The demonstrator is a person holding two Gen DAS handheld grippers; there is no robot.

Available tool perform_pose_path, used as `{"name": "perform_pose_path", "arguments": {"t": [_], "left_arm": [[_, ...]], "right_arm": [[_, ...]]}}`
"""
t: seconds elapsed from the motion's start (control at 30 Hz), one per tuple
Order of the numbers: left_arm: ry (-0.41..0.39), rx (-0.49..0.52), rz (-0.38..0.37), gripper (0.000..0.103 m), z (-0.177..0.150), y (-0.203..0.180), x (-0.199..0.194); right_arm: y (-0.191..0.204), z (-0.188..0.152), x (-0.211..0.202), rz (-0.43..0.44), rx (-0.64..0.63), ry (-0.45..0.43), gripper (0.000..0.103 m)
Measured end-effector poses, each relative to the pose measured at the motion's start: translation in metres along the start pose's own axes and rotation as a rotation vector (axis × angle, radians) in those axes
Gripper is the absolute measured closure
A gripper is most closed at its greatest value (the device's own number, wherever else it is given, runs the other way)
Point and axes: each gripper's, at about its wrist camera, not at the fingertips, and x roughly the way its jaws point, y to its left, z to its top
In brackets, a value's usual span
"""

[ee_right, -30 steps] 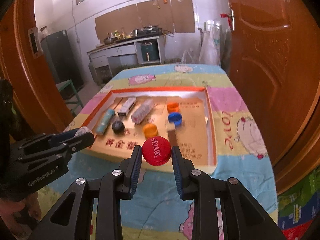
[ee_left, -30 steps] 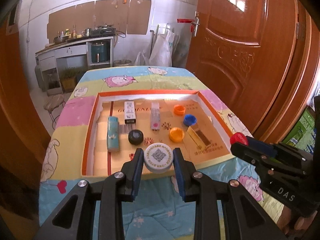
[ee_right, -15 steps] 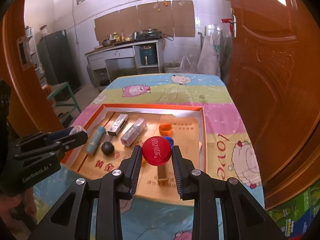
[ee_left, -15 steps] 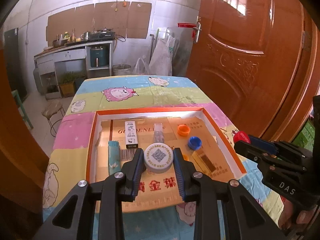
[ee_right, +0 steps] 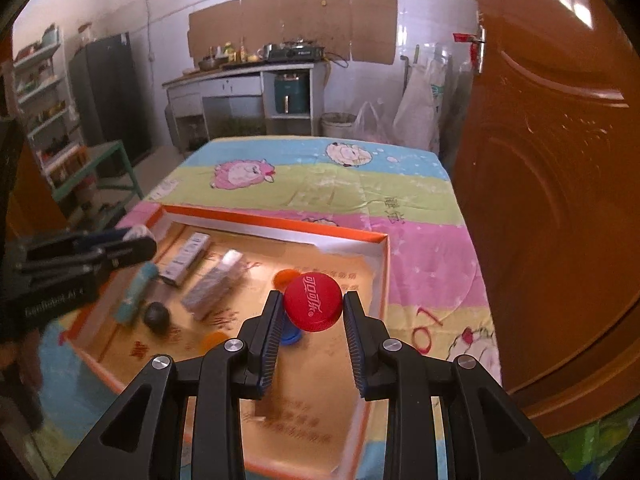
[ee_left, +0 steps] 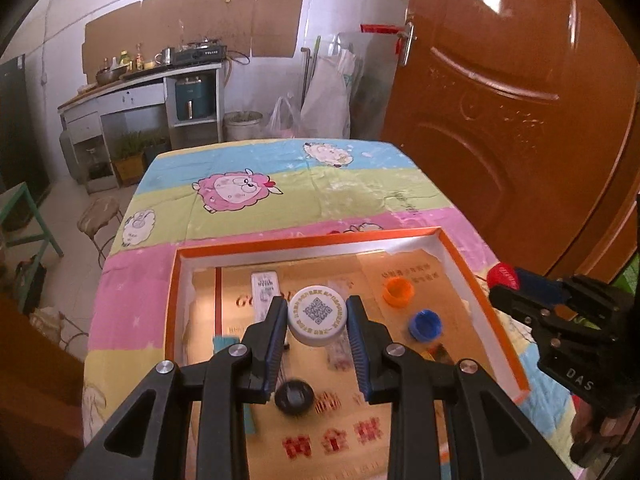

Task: Organize rigid objects
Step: 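Carry the red cap and white cap over the cardboard lid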

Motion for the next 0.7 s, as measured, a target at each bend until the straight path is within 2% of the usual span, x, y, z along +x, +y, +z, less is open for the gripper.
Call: {"name": "perform_pose_path", "arguments": {"t": [0.33,0.7], "left_arm": [[0.076,0.015,0.004,0.072,0.021,0.0,0.052],[0.136,0.016,0.023,0.072,0.023,0.008,0.091]], "right_arm": [[-0.013,0.021,0.052,0.023,-0.056,0.065,0.072],[-0.015,0.026,0.1,0.031,-0.09,0.138,0.072]]}}
